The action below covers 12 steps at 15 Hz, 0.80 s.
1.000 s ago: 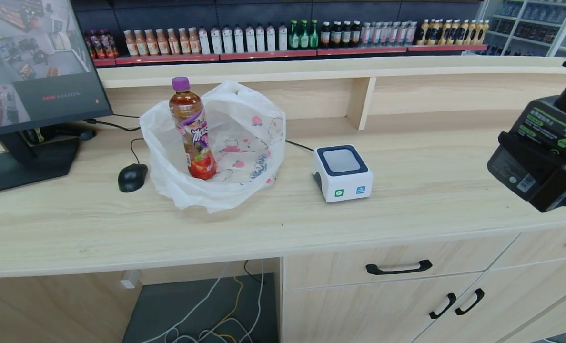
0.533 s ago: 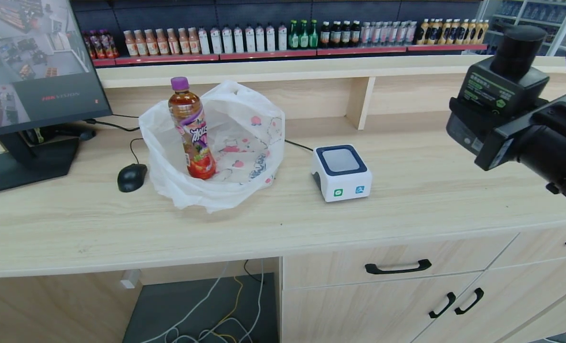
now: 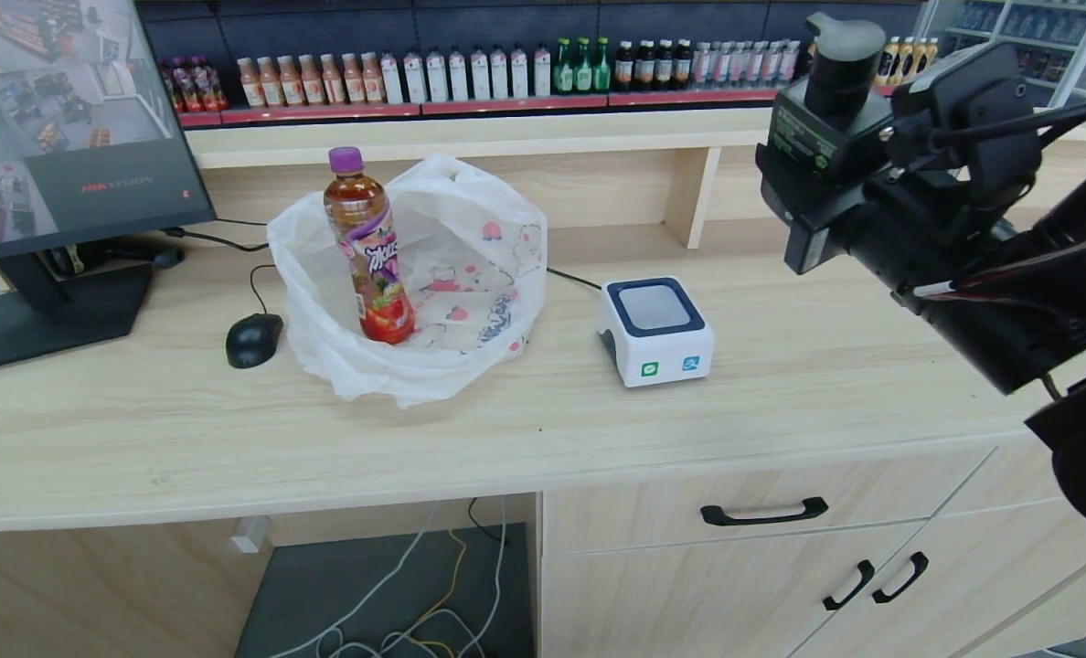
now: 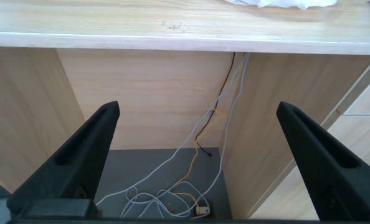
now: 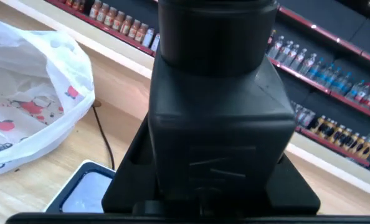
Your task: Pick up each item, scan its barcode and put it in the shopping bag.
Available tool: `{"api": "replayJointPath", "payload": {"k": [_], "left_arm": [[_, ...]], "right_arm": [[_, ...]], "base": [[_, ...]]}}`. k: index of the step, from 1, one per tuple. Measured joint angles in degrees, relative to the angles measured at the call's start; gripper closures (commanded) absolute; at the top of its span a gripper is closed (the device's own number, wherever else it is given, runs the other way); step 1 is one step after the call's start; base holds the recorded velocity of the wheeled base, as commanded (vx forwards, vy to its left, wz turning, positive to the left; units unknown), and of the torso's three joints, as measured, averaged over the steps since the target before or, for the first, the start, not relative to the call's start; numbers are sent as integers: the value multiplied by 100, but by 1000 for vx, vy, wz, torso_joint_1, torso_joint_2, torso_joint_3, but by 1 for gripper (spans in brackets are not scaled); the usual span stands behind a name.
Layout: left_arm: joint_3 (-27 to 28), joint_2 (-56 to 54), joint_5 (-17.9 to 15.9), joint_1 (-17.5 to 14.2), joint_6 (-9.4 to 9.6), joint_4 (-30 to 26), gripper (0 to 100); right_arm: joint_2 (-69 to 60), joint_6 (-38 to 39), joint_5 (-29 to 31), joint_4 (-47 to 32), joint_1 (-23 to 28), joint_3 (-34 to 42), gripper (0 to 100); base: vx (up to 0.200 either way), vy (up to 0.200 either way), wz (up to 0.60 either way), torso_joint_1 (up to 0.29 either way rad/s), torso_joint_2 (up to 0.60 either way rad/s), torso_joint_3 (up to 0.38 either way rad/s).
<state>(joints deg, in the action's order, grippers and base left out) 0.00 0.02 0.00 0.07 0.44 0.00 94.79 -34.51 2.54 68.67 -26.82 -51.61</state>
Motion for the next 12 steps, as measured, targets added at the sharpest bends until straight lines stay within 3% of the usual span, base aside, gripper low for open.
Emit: {"api": "replayJointPath", "payload": {"k": [5, 12], "left_arm": [[0, 0, 0, 4, 0, 0, 0], [0, 0, 0, 0, 0, 0, 0]], "right_arm": [[728, -758, -174, 433, -157, -158, 100], [1295, -1612, -1399, 630, -66, -533, 100]], "base": [[0, 0, 0, 0, 0, 0], [0, 0, 0, 0, 0, 0]]}}
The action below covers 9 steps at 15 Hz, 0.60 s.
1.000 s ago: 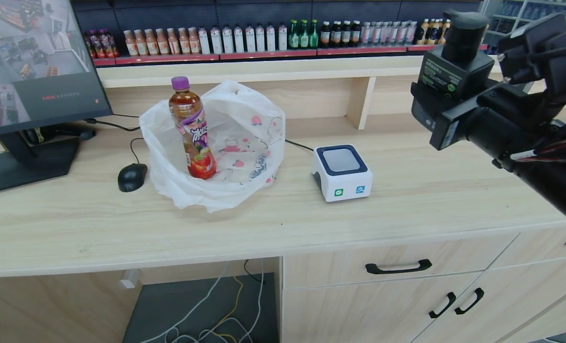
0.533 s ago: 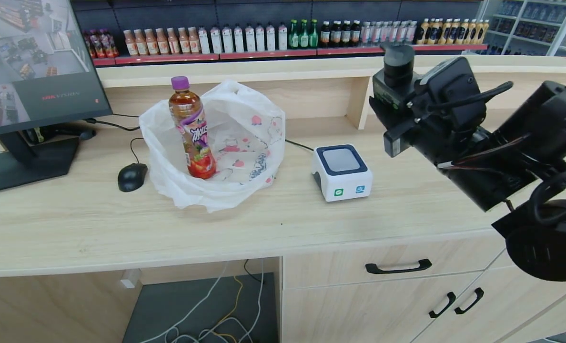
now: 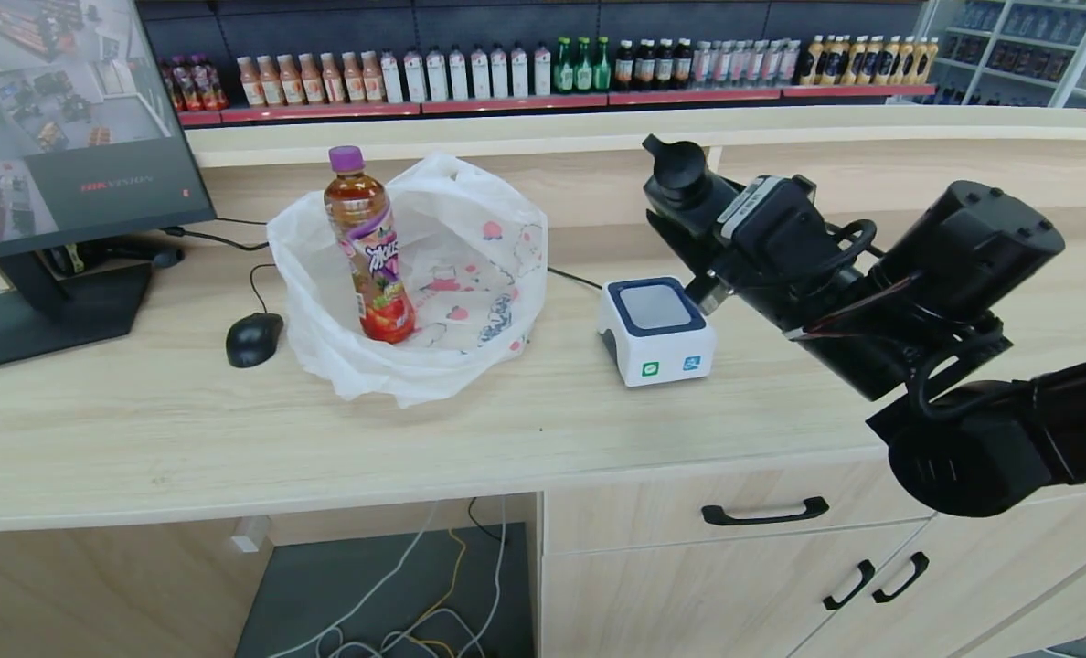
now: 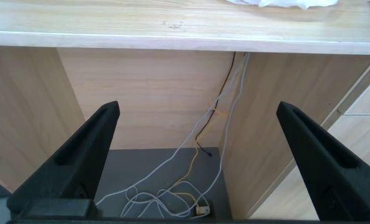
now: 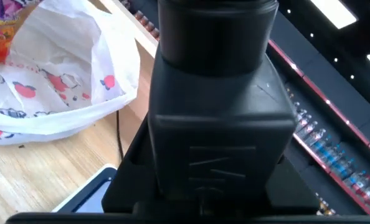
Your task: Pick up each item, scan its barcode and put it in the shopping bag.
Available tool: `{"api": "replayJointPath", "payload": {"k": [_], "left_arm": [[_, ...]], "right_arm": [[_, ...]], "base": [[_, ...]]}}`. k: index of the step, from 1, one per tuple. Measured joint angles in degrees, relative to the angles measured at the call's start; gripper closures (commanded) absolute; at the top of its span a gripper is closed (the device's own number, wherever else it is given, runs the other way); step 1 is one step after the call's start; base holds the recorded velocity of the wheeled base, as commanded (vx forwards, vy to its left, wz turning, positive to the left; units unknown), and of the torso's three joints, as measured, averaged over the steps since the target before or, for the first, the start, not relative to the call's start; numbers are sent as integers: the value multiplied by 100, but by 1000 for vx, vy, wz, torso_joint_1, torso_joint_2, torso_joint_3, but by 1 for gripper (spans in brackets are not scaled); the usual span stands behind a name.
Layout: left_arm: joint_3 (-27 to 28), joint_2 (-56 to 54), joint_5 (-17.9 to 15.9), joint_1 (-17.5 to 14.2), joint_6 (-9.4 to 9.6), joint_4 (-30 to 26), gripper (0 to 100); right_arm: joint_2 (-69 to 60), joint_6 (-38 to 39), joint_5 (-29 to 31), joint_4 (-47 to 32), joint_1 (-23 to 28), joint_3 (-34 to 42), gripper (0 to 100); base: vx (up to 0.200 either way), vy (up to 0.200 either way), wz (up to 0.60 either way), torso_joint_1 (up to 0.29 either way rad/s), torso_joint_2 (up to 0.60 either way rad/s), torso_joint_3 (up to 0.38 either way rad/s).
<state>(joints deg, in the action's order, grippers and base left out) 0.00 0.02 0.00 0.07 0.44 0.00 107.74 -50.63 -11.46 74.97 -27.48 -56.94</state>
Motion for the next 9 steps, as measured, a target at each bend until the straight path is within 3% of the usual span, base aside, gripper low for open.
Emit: {"api": "replayJointPath", "payload": {"k": [9], "left_arm": [[0, 0, 0, 0, -1, 0, 0]], "right_arm": [[720, -644, -1241, 0, 179, -837, 100]], "base": [[0, 0, 0, 0, 0, 0]]}}
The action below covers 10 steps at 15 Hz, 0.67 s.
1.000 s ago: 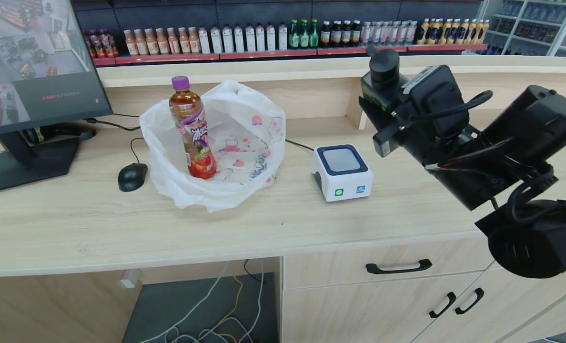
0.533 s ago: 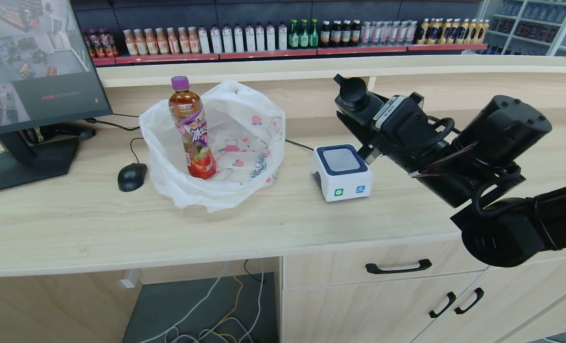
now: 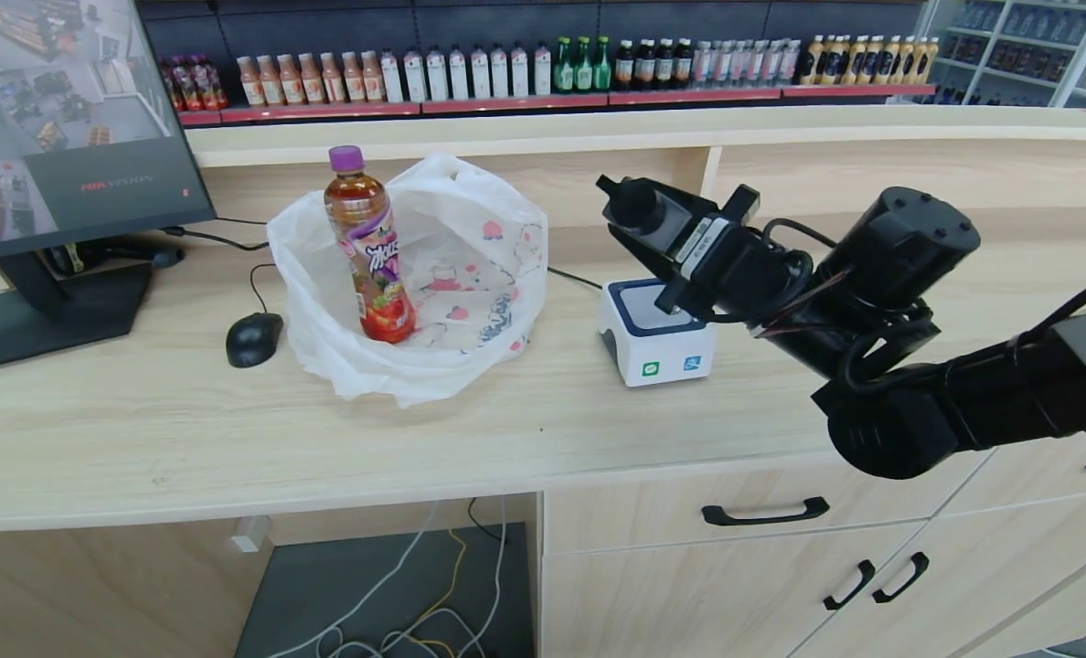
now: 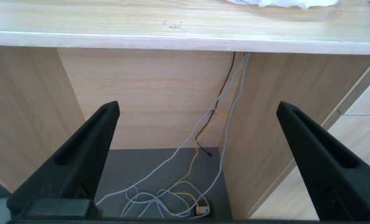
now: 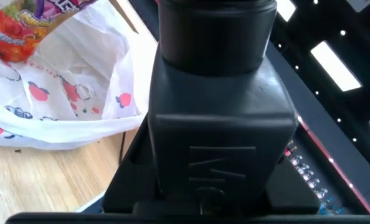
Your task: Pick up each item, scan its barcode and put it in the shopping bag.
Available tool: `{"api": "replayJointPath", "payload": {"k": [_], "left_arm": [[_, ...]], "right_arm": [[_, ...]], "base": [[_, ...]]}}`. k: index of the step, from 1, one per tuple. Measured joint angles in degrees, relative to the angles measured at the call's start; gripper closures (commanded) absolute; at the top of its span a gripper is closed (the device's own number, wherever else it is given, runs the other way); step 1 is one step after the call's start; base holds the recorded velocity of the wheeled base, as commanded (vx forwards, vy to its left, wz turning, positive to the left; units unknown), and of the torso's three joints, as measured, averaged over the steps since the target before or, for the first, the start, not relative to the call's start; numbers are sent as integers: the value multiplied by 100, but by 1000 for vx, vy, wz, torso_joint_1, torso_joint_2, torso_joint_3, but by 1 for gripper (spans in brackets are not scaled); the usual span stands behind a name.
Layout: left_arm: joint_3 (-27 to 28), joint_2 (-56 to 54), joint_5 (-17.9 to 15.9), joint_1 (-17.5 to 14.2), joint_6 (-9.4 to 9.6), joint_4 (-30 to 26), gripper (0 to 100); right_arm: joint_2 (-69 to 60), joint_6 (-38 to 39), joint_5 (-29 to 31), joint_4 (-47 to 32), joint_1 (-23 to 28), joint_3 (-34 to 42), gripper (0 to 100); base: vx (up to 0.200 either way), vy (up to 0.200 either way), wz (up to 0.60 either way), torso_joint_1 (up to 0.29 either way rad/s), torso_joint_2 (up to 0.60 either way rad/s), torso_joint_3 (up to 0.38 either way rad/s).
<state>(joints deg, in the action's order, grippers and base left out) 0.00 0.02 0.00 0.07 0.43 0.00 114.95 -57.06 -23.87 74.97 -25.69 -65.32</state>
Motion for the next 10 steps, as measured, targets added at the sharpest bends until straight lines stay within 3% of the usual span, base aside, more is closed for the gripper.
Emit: {"api": "replayJointPath", "payload": {"k": [10], "left_arm": [[0, 0, 0, 0, 1, 0, 0]], "right_arm": [[335, -510, -1108, 104, 386, -1, 100]], "base": [[0, 0, 0, 0, 0, 0]]}}
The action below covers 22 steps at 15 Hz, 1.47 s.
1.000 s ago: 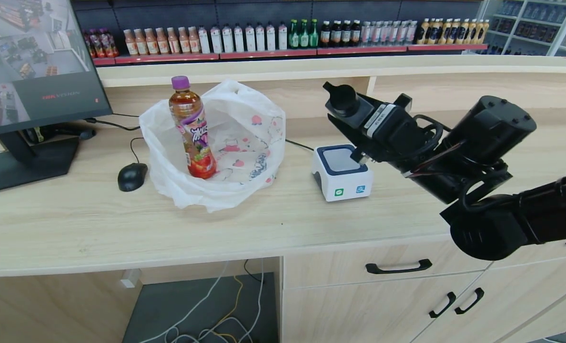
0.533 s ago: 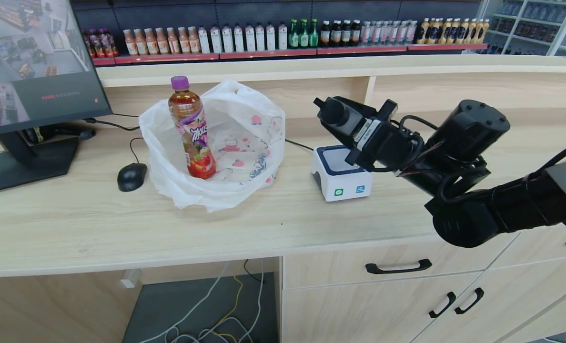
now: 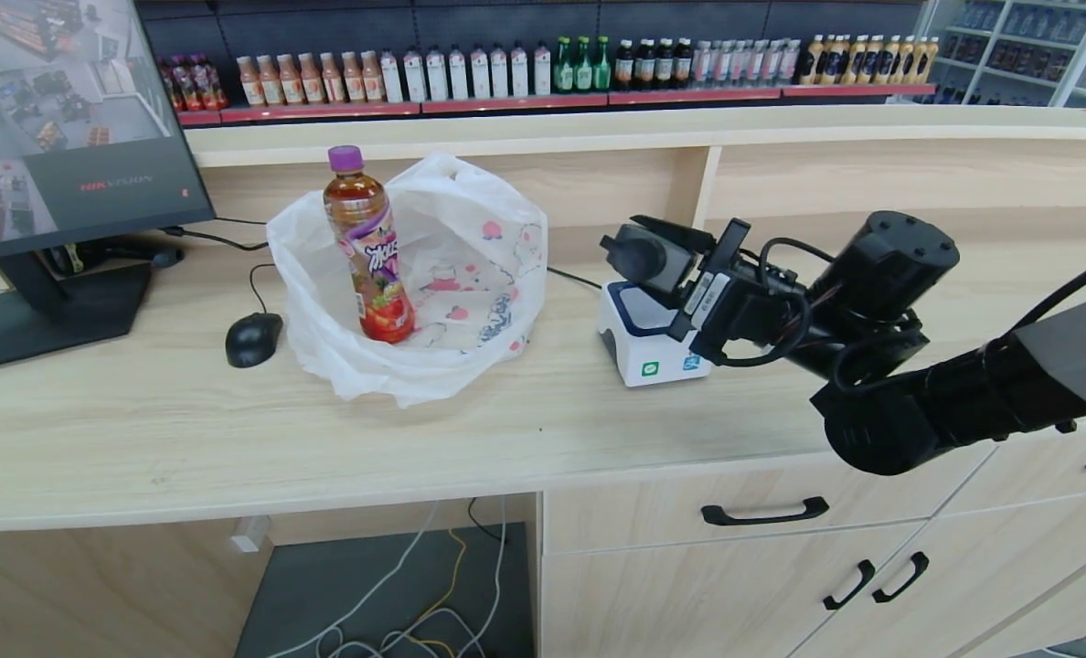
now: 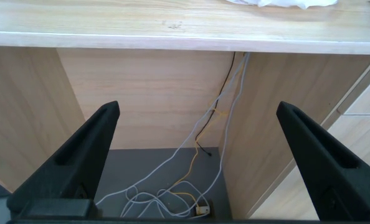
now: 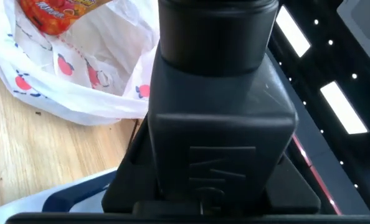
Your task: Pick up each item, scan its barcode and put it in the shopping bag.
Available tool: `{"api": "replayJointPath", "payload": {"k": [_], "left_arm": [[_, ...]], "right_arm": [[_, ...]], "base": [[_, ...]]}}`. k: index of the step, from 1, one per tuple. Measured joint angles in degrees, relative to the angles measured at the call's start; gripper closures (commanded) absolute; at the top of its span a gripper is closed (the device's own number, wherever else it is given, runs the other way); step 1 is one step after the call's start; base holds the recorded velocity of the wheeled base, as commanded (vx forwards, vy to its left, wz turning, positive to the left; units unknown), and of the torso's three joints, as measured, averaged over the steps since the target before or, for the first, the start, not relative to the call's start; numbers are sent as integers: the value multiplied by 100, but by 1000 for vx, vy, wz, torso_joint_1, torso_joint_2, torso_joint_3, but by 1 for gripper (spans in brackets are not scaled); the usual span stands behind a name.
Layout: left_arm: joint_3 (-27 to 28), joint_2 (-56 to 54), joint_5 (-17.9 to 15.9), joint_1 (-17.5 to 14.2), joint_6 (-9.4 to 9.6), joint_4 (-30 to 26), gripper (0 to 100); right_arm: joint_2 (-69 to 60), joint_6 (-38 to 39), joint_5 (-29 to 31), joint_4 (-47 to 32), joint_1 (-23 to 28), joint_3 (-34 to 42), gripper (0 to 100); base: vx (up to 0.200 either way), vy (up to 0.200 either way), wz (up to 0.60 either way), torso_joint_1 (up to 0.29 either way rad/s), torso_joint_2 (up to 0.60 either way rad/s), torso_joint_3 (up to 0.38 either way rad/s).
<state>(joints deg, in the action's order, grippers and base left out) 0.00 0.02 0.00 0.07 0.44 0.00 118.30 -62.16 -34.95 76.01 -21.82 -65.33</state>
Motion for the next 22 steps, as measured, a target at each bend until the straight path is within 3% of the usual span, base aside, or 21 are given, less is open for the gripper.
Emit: {"api": "replayJointPath", "payload": {"k": [22], "left_arm": [[0, 0, 0, 0, 0, 0, 0]], "right_arm": [[541, 137, -85, 809, 140, 434, 100]], "base": [[0, 0, 0, 0, 0, 0]]}}
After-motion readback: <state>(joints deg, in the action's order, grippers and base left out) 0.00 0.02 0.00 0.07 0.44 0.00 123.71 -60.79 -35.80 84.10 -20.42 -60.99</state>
